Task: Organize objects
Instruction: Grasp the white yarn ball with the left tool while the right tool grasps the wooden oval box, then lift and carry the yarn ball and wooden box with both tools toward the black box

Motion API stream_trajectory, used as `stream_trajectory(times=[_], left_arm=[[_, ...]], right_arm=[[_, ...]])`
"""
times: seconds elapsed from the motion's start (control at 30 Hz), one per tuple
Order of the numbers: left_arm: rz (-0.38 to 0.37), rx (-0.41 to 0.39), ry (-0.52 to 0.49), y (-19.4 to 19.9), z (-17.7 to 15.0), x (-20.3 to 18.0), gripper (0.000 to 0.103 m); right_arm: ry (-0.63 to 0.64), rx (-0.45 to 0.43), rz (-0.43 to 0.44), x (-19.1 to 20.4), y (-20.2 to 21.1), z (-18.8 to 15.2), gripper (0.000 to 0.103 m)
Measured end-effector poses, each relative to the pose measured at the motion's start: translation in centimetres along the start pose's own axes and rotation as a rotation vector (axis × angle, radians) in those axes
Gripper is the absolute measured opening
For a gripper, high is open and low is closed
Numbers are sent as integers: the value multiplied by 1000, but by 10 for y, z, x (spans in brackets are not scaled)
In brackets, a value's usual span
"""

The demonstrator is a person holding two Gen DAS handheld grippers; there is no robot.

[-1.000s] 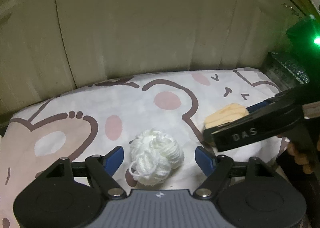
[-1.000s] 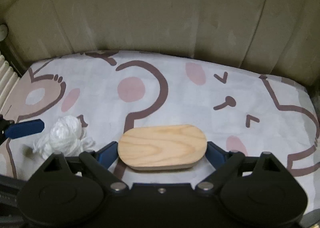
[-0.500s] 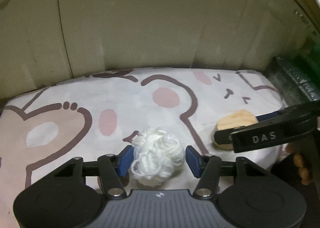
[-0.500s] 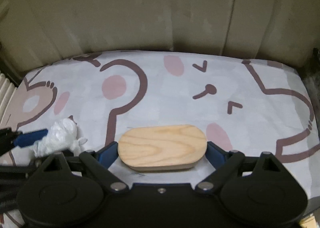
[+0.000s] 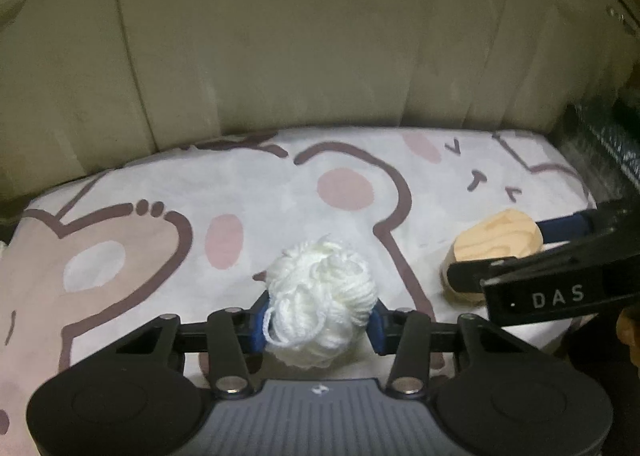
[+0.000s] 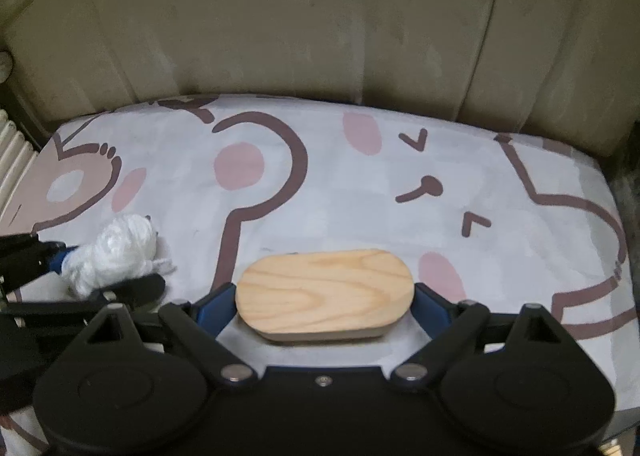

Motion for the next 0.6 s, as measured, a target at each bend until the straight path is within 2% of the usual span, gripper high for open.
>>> stream_trajectory(times=[0.33,0.6], left_arm=[[8,-73,44,56,10,0,46],[27,-100,87,106,11,0,46]], right_arm=[[-17,-102,-6,1,56,7,93],[-15,-145,-21,7,105,-3,93]])
Point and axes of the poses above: each gripper's, at about its wrist camera, not at the fingertips, and y roughly against the way its jaws point, x to its left, z to its top, the point moved 2 cm from there along -y, roughly the way its jaws point, and after that the axes turned 4 degrees about y, right-handed, at the moved point
